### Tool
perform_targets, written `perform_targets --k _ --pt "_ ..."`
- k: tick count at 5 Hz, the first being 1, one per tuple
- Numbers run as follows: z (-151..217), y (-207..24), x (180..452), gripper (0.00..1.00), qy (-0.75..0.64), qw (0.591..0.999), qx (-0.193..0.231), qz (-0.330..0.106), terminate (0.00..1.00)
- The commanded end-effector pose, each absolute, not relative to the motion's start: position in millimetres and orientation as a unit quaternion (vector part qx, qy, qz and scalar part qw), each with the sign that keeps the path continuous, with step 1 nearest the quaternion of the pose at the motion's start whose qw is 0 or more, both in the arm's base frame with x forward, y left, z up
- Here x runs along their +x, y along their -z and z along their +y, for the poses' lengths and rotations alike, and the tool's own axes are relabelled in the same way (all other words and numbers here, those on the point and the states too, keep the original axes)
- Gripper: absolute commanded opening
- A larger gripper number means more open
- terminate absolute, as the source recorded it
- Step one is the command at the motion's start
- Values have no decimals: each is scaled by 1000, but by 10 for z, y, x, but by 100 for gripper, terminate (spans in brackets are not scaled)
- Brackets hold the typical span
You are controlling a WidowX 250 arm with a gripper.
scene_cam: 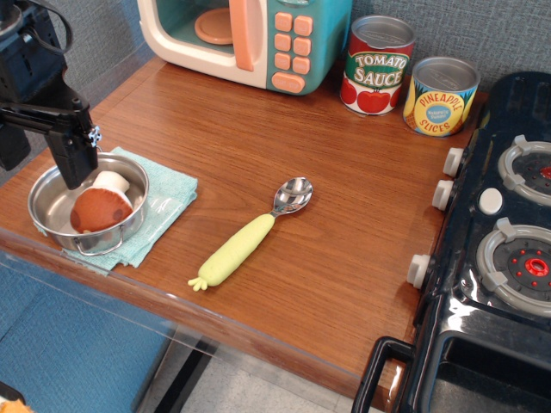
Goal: Move the spoon to the front of the microwave
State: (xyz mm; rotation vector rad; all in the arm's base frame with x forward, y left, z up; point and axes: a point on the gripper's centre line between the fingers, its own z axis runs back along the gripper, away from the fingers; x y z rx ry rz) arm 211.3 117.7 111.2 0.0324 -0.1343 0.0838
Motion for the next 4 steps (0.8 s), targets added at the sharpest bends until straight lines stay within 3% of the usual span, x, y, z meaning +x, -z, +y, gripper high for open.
perform_targets --k 1,3,4 --pt "1177 -1112 2113 100 -42 997 16 -67 0" --pt "371 -1126 2502 100 65 994 48 -75 0" --pt "105 -845 2661 100 85 994 27 -57 0"
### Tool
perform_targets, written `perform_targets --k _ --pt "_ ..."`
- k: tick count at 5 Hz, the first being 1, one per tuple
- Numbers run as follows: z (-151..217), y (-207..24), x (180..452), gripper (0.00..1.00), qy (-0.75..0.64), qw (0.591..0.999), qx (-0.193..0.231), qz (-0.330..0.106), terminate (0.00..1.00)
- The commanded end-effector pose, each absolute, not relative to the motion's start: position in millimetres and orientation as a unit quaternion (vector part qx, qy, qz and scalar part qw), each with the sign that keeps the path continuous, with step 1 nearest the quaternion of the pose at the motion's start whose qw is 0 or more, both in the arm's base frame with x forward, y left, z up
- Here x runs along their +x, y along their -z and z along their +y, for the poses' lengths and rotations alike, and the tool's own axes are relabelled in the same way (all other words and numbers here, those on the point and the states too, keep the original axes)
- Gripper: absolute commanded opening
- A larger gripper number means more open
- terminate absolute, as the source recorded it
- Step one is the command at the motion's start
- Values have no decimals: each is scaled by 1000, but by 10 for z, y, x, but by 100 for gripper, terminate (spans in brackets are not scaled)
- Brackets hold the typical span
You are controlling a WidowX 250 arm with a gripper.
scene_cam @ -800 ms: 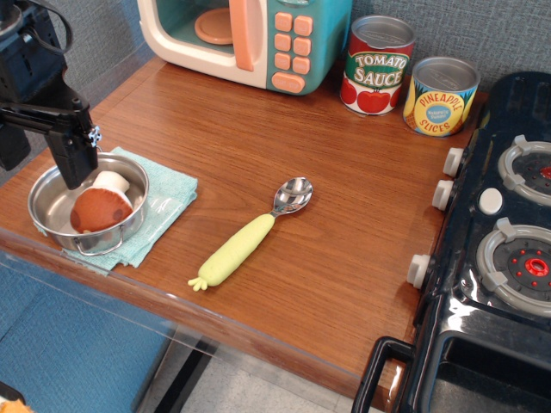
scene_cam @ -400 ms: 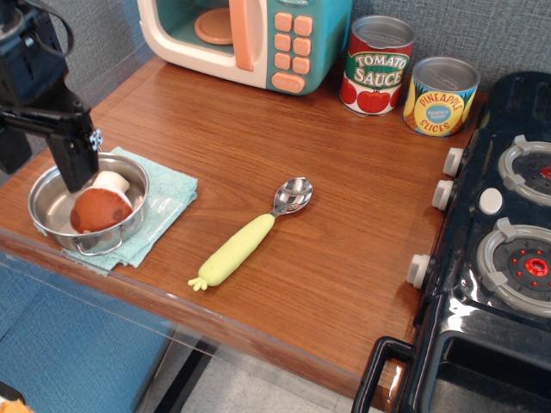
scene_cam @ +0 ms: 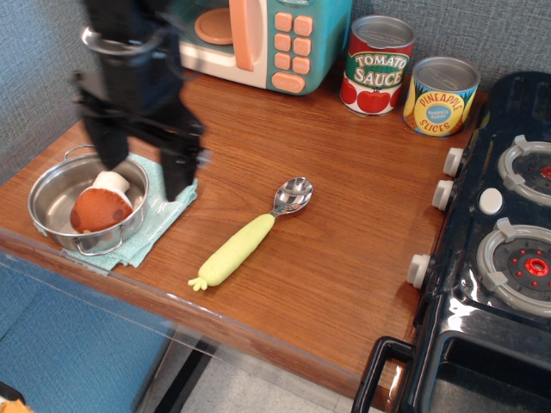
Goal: Move the spoon to the front of the microwave
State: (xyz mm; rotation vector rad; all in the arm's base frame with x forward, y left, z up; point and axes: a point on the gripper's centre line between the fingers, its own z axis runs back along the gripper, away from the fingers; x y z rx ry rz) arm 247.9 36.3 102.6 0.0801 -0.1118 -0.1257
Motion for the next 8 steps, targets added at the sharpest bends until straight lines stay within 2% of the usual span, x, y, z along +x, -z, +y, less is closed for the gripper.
perform_targets --k 1,3,4,5,7,8 --pt "-21 -502 2741 100 75 996 33 -41 0" --pt "-265 -219 2771 100 96 994 57 -12 0" --pt "-253 -189 2767 100 96 993 62 -3 0" --pt "-209 -184 2755 0 88 994 61 1 0" --pt "-177 -178 2745 0 89 995 50 1 0" --pt "-166 -235 2749 0 92 994 60 -2 0"
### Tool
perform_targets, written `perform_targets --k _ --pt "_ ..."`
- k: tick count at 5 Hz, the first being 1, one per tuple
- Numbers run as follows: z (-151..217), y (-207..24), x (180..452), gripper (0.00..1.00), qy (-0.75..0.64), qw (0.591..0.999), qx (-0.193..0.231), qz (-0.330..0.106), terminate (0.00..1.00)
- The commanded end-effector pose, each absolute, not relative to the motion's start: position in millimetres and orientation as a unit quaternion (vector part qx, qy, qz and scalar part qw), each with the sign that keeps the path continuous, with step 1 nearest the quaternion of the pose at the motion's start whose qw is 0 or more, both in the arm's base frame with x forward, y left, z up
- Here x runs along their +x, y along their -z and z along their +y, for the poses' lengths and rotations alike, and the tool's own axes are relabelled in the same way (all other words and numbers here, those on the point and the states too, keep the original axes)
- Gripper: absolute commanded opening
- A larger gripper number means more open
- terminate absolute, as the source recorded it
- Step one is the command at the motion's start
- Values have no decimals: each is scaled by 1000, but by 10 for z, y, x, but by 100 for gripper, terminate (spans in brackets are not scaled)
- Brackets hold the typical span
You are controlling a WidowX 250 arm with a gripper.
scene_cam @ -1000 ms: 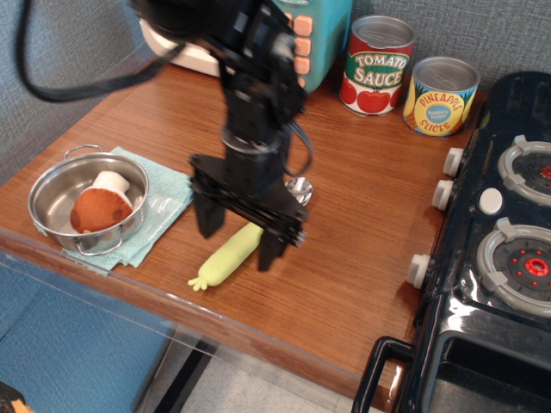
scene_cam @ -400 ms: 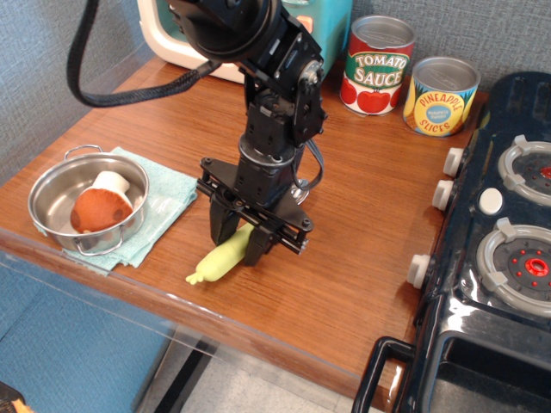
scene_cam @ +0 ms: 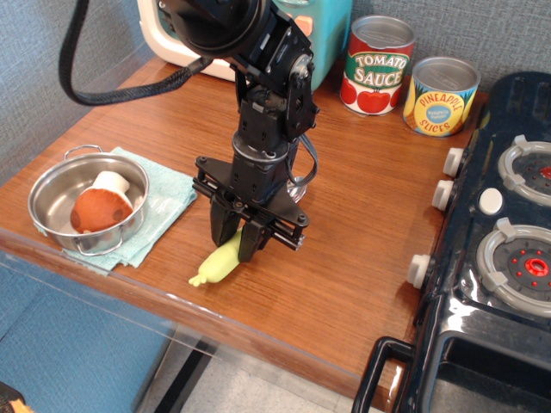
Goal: Move the spoon to the front of the microwave
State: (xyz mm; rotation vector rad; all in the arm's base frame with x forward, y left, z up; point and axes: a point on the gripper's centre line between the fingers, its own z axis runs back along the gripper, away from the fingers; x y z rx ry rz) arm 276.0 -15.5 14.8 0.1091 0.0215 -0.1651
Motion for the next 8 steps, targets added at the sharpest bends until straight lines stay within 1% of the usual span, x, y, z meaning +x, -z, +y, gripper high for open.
perform_targets --k 1,2,3,4,5,6,7,8 --pt "-104 -668 2820 0 96 991 76 -53 0" --pt "115 -993 2903 0 73 990 73 -93 0" --pt "457 -1122 2950 0 48 990 88 -100 0" --pt "954 -1191 2959 0 11 991 95 -92 0" --pt "1450 -1210 3034 0 0 992 104 -78 0" --pt "1889 -1167 3135 0 -7 992 111 -62 0" --pt "2001 -995 3266 0 2 993 107 -47 0" --pt "1974 -806 3406 0 23 993 115 -27 0"
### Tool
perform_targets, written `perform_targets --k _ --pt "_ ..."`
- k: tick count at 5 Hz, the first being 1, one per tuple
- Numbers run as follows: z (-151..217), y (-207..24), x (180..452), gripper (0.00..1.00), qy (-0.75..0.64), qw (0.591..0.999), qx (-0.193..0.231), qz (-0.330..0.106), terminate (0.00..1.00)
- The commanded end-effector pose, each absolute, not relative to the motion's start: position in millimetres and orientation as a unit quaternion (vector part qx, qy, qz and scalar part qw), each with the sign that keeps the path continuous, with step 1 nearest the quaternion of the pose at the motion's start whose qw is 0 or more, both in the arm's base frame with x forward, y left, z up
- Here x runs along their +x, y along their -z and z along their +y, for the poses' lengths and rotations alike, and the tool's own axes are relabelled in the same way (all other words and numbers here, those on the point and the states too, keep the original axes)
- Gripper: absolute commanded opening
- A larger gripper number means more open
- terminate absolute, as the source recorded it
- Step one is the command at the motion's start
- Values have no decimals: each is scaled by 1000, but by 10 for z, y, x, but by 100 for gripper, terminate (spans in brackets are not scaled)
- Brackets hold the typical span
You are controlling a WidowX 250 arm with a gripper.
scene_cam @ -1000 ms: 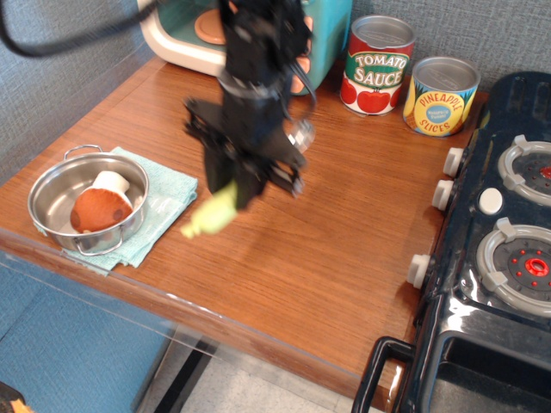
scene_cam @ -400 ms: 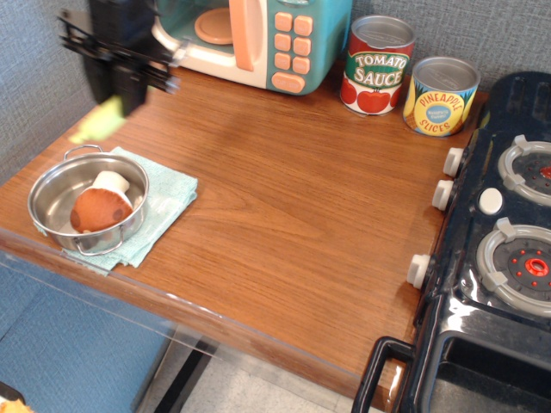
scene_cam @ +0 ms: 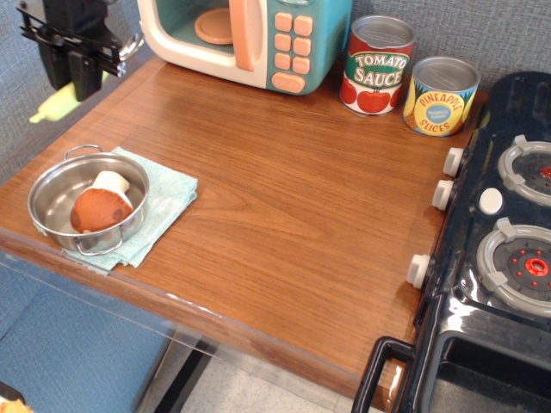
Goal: Move the spoon to the front of the microwave
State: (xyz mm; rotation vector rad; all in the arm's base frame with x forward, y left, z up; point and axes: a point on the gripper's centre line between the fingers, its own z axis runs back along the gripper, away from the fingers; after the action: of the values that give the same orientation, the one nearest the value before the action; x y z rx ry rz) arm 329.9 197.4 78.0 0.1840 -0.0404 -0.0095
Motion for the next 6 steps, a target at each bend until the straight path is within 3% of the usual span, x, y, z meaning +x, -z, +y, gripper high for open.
perform_targets --k 1,3,4,6 --pt "1935 -589 3503 0 42 992 115 -12 0" --pt "1947 -347 3656 0 64 990 125 9 0" --pt "1980 -365 3649 100 74 989 126 11 0" --pt "1936 -889 3504 100 66 991 100 -60 0"
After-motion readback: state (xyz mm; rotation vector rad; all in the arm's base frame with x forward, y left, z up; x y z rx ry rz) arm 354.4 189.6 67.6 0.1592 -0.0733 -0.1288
